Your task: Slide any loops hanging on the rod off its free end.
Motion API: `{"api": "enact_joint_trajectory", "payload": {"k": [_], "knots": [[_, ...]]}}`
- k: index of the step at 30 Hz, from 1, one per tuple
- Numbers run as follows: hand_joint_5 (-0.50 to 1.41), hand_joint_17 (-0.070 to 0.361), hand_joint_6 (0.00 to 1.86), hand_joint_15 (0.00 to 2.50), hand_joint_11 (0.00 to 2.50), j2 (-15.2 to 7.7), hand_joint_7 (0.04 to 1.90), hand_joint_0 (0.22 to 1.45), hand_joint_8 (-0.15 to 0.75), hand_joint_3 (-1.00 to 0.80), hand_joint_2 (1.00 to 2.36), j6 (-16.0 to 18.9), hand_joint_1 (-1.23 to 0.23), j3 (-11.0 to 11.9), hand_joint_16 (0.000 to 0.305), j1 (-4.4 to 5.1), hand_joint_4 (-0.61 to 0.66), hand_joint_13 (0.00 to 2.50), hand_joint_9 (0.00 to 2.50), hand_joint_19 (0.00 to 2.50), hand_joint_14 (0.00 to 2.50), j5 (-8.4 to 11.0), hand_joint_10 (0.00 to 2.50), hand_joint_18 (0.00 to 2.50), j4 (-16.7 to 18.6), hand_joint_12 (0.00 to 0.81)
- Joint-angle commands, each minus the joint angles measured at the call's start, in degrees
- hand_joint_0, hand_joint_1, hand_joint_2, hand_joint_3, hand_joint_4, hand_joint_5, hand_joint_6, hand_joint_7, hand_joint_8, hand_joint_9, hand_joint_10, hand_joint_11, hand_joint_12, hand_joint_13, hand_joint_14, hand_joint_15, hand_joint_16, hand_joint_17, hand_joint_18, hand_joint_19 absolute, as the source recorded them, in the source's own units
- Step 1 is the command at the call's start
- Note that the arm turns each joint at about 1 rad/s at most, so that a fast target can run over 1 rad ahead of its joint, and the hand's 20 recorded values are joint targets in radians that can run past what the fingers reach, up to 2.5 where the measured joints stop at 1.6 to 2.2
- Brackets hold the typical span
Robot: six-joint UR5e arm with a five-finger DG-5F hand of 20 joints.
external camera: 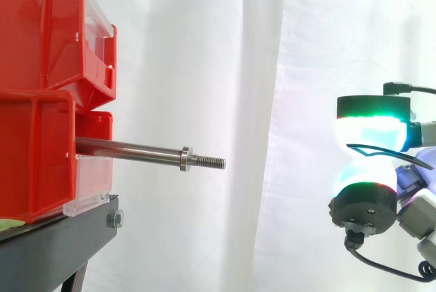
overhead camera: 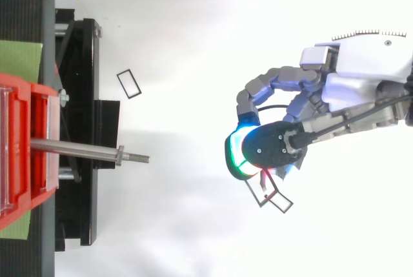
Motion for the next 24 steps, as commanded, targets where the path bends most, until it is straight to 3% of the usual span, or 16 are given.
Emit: {"api": "enact_joint_trajectory", "payload": {"k": [1,15,24], "knots": [[-0.15,0.106,0.92,0.31,0.59,0.27,1.15,0.58,0.336,-0.26,1.02,-0.08,-0.65,0.01,0.047,0.0,0.07,1.12,1.19,0.45,0.01,-0.03,0.02,1.07,-1.17,0.306],[-0.16,0.107,0.91,0.32,0.58,0.27,1.18,0.57,0.339,-0.28,1.02,0.36,-0.62,0.1,0.047,0.09,0.08,1.12,1.19,0.45,0.01,-0.03,0.02,1.07,-1.26,0.309],[-0.15,0.107,0.92,0.31,0.59,0.27,1.18,0.57,0.341,-0.25,1.02,2.55,-0.61,0.1,0.048,0.53,0.09,1.11,1.21,0.45,0.01,-0.21,0.02,1.07,-1.26,0.31]]}}
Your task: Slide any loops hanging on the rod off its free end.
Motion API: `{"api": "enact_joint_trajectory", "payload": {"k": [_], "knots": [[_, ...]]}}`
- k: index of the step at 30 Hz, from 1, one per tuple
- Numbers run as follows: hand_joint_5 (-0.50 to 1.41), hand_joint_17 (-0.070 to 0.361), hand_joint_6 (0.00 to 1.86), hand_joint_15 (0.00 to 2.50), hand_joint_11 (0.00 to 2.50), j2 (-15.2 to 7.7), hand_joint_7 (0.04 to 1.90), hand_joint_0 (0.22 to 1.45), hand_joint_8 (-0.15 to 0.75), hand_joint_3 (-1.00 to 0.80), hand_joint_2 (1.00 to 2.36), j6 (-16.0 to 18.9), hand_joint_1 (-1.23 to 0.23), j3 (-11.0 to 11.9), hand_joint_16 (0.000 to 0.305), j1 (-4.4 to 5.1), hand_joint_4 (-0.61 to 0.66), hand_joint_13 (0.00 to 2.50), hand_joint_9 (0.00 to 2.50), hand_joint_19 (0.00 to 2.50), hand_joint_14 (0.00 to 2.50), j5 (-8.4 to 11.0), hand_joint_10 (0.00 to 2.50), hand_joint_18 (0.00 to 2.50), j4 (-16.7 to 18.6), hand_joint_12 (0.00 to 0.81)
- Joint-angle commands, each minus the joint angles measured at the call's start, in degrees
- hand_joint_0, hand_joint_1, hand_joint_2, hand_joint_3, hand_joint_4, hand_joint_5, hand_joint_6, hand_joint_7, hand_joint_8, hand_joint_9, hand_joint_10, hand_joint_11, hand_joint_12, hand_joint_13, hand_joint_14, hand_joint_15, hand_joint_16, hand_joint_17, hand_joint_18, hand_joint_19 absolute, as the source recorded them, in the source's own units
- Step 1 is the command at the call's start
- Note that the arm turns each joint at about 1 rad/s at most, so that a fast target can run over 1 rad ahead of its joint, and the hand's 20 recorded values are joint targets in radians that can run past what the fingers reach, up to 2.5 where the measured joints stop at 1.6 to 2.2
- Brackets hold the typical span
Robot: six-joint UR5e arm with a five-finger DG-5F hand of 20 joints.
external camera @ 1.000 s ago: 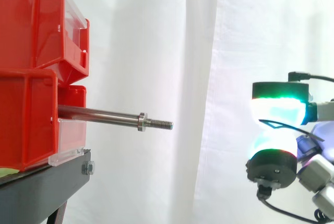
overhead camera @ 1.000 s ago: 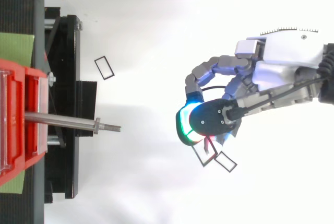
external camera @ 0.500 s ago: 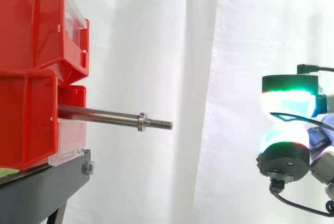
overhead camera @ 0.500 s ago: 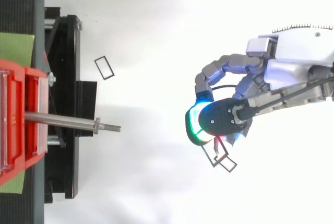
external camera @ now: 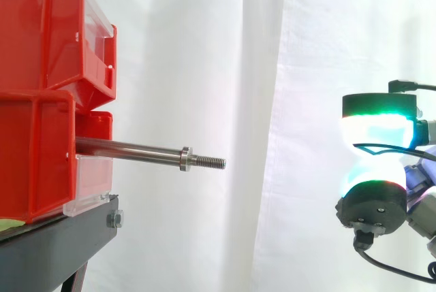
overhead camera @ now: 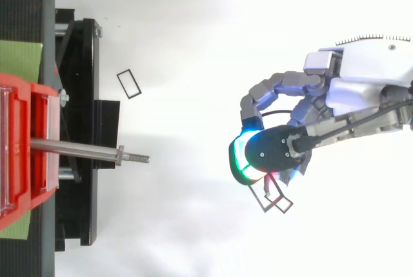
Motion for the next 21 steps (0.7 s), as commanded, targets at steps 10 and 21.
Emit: {"api": "enact_joint_trajectory", "payload": {"k": [10,21], "knots": [[-0.15,0.108,0.92,0.31,0.58,-0.01,1.17,0.57,0.345,-0.25,1.02,12.41,-0.6,0.05,0.048,0.2,0.1,1.11,1.21,0.45,0.01,-0.23,0.02,1.06,-2.81,0.304],[-0.15,0.107,0.92,0.31,0.59,-0.01,1.16,0.56,0.348,-0.28,1.02,16.63,-0.61,0.05,0.048,0.2,0.11,1.1,1.22,0.45,0.01,-0.31,0.02,1.06,-3.6,0.305]]}}
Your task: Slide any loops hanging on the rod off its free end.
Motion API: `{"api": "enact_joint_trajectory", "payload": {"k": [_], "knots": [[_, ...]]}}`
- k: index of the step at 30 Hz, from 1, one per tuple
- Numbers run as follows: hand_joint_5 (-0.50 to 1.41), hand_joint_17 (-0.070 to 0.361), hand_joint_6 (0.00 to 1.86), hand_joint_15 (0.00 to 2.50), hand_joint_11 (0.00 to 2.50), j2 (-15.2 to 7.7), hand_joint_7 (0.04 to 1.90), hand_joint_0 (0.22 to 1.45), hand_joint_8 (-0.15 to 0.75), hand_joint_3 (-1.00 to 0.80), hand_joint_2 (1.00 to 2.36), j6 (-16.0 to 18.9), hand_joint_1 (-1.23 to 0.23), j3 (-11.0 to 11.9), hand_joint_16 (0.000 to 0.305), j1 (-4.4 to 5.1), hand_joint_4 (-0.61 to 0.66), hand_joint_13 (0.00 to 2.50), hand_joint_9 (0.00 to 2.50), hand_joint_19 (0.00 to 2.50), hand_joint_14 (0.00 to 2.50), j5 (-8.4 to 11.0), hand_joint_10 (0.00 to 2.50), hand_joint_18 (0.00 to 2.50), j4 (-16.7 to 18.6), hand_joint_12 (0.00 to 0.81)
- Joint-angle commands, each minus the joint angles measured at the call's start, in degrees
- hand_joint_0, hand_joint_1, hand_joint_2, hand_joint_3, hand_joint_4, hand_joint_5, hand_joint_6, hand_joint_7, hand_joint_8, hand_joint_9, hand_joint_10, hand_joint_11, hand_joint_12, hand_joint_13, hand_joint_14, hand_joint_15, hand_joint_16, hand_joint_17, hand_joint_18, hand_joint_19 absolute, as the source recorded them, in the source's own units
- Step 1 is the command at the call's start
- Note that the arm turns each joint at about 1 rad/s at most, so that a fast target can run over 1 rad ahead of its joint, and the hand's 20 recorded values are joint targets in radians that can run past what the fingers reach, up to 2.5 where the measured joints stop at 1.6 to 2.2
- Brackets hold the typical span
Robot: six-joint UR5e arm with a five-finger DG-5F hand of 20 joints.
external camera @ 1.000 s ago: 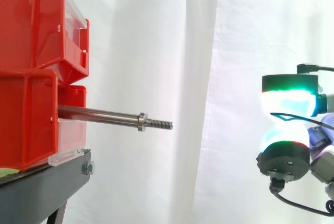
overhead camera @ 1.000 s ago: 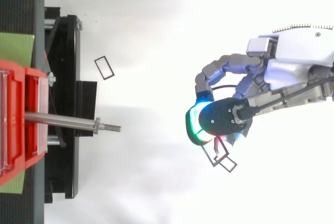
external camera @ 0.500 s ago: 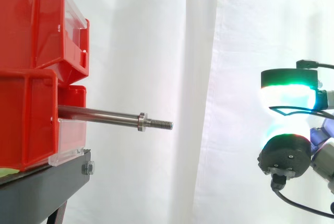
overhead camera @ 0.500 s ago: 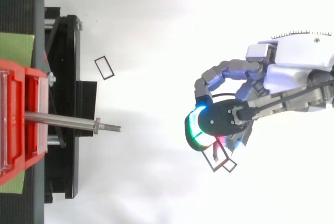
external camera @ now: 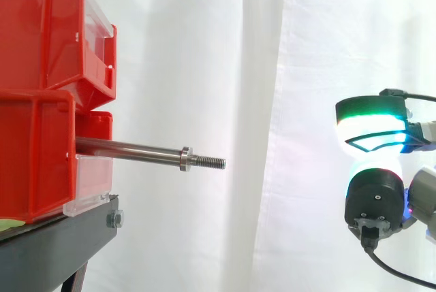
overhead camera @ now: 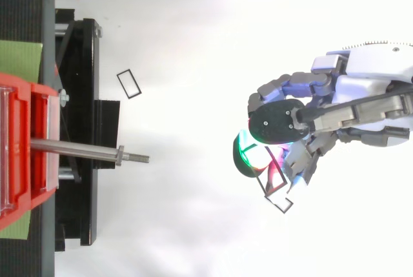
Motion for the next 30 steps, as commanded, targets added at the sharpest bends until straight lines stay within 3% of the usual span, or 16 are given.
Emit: {"api": "enact_joint_trajectory", "payload": {"k": [1,30], "knots": [[-0.15,0.107,0.92,0.31,0.6,0.09,1.16,0.56,0.35,-0.28,1.02,0.48,-0.61,0.02,0.048,0.01,0.11,1.1,1.22,0.45,0.01,-0.01,0.02,1.06,-0.15,0.306],[-0.16,0.109,0.88,0.31,0.59,-0.09,1.11,0.55,0.348,-0.38,1.01,0.22,-0.54,0.02,0.048,-0.17,0.15,1.09,1.2,0.45,0.01,-0.53,0.02,1.06,-0.07,0.315]]}}
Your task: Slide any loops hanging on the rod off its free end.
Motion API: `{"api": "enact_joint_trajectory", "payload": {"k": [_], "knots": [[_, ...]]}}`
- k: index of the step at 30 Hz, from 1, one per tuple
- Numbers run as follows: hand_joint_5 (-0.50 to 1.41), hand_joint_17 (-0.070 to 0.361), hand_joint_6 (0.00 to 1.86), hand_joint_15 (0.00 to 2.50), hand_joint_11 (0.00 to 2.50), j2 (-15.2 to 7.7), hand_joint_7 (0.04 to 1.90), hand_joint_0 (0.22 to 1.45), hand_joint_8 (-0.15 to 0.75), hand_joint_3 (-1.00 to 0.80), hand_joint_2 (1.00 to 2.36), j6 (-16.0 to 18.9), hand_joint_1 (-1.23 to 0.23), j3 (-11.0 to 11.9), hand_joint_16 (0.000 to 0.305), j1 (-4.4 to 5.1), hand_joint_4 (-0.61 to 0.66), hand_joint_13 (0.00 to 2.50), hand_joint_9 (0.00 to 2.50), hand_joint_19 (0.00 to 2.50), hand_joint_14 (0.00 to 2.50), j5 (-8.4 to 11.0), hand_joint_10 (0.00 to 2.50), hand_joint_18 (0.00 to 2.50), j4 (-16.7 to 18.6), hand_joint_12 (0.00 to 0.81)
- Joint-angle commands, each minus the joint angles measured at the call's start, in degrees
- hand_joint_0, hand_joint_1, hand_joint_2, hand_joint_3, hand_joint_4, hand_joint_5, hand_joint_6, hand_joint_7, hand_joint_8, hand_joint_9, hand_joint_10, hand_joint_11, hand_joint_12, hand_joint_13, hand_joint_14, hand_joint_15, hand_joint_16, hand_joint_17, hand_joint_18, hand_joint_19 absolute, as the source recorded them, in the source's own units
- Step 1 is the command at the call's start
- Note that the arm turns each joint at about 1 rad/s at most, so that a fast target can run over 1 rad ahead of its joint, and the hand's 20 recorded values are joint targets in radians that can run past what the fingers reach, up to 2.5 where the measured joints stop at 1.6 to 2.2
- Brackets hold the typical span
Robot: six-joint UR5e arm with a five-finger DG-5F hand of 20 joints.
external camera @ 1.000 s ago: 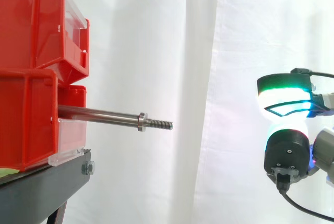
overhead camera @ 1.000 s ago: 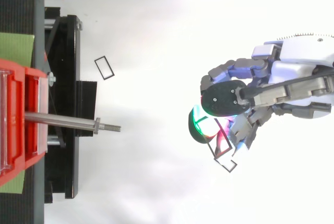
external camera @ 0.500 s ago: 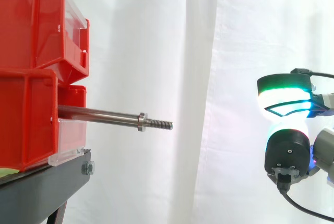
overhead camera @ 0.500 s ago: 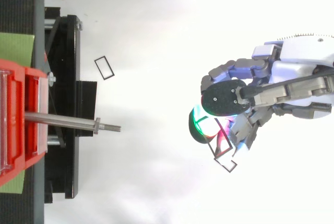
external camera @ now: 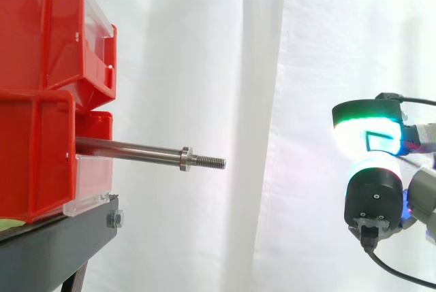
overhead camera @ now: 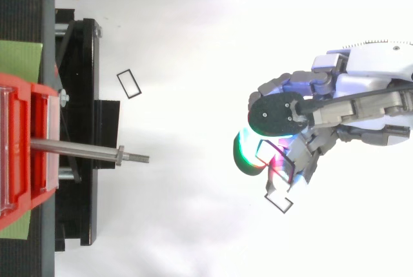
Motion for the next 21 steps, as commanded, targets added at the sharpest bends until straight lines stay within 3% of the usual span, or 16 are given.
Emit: {"api": "enact_joint_trajectory", "payload": {"k": [1,15,21], "knots": [[-0.16,0.109,0.88,0.31,0.58,0.02,1.1,0.55,0.347,-0.38,1.01,-0.05,-0.54,-0.01,0.048,-0.04,0.15,1.09,1.2,0.45,0.01,-0.25,0.02,1.06,0.0,0.315],[-0.17,0.11,0.85,0.32,0.58,0.02,1.08,0.55,0.351,-0.39,1.01,-0.31,-0.53,-0.01,0.049,0.05,0.17,1.1,1.2,0.44,0.01,-0.78,0.02,1.06,0.09,0.315],[-0.17,0.11,0.85,0.32,0.58,0.02,1.07,0.55,0.344,-0.43,1.01,-2.16,-0.49,-0.01,0.049,0.05,0.17,1.1,1.2,0.44,0.01,-0.78,0.02,1.07,0.09,0.316]]}}
